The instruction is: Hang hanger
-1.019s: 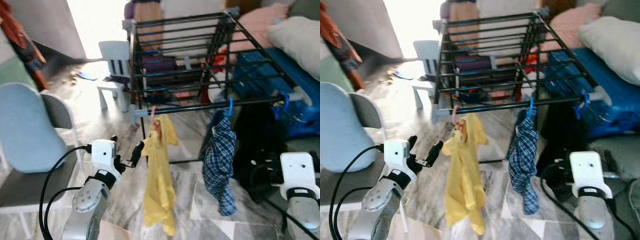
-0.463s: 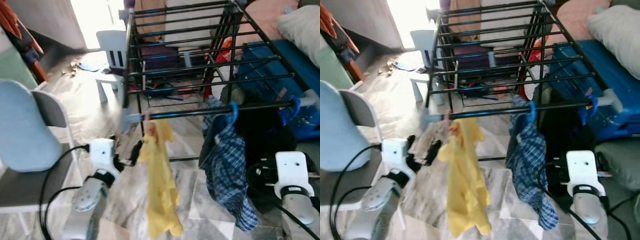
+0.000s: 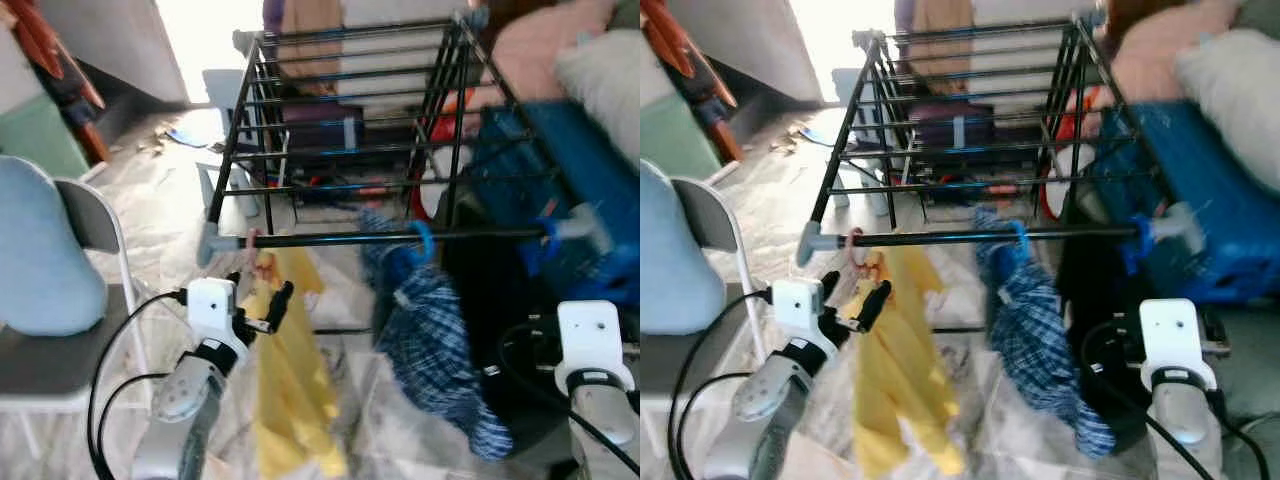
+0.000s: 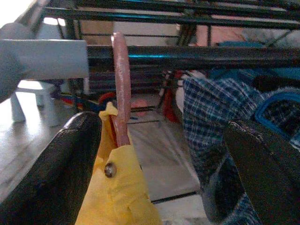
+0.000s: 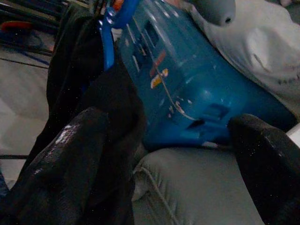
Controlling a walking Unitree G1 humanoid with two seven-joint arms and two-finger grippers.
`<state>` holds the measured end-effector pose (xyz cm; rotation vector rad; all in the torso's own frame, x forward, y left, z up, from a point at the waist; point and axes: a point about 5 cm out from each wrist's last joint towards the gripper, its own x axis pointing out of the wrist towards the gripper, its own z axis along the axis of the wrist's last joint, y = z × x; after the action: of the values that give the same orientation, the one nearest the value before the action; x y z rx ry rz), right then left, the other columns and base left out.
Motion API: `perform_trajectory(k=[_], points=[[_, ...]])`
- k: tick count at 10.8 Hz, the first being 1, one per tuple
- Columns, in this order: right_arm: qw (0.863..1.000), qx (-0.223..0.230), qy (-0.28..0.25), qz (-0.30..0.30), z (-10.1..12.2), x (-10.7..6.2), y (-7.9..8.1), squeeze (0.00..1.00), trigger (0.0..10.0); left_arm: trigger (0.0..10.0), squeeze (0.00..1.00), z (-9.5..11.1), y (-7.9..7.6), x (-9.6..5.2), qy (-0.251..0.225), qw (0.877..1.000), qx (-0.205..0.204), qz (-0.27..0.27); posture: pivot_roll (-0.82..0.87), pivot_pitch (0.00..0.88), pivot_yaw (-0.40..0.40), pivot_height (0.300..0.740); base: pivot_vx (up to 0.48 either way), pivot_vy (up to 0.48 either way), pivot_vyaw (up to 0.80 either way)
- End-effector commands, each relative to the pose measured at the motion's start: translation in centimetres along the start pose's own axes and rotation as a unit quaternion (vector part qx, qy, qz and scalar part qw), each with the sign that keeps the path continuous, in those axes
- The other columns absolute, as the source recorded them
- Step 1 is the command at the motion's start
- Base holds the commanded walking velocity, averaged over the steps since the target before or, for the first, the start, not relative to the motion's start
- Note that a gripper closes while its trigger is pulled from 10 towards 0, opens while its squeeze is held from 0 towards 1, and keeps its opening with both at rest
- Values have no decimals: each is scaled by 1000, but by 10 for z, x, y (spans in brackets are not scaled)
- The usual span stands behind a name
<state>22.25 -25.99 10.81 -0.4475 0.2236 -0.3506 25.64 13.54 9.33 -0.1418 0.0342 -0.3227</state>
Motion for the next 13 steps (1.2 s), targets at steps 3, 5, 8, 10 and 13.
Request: perform_trajectory(k=[3, 5, 8, 10, 13], points=[[1000, 9, 7, 17, -1, 5, 2, 0, 10000, 10000, 0, 1, 9, -2, 4, 1000, 5, 13, -275, 0, 66, 740, 0, 0, 0], [1000, 9, 7, 17, -1, 5, 2, 0, 10000, 10000, 0, 1, 9, -2, 4, 1000, 5, 13, -275, 0, 66, 740, 0, 0, 0], [1000, 9, 7, 17, -1, 5, 2, 0, 10000, 10000, 0, 1, 9, -2, 4, 1000, 5, 13, -275, 0, 66, 740, 0, 0, 0], [1000, 9, 7, 17, -1, 5, 2, 0, 10000, 10000, 0, 1, 9, -2, 4, 1000, 5, 13, -275, 0, 66, 740, 0, 0, 0], [1000, 11, 9, 25, -1, 7, 2, 0, 10000, 10000, 0, 0, 9, -2, 5, 1000, 4, 13, -275, 0, 67, 740, 0, 0, 0]])
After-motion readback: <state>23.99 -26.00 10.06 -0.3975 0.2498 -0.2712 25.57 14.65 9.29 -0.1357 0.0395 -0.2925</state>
